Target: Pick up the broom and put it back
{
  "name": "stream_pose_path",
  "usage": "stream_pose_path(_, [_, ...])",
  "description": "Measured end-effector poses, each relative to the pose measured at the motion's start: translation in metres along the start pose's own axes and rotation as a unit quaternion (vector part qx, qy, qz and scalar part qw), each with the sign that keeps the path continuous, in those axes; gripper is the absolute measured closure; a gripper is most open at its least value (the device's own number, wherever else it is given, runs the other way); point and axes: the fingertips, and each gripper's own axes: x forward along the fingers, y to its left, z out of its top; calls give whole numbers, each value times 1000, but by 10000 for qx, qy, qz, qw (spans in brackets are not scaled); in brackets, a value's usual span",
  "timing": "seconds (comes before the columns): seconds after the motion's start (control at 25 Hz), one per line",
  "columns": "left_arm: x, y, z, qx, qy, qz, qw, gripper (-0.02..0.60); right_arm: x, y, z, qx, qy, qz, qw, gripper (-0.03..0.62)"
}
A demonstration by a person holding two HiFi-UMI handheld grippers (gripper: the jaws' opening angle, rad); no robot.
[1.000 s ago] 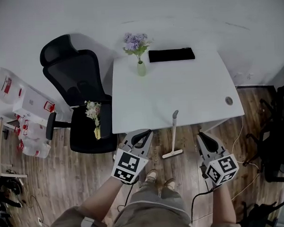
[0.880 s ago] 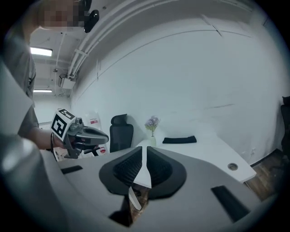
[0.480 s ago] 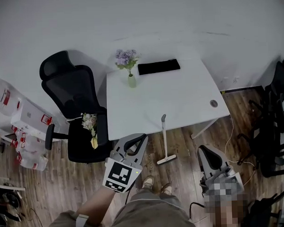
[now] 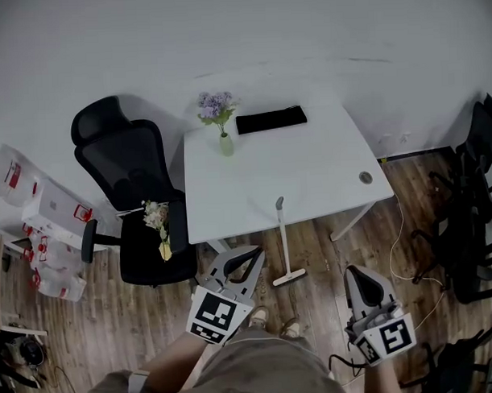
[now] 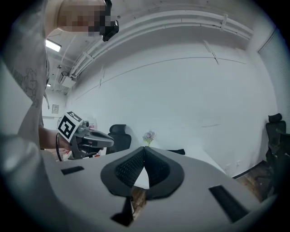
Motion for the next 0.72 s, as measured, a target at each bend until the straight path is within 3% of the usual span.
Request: stream_pose_path(0.72, [-2, -13, -2, -149, 31, 79, 9999, 566, -7, -8, -8, 145, -1, 11, 9999, 563])
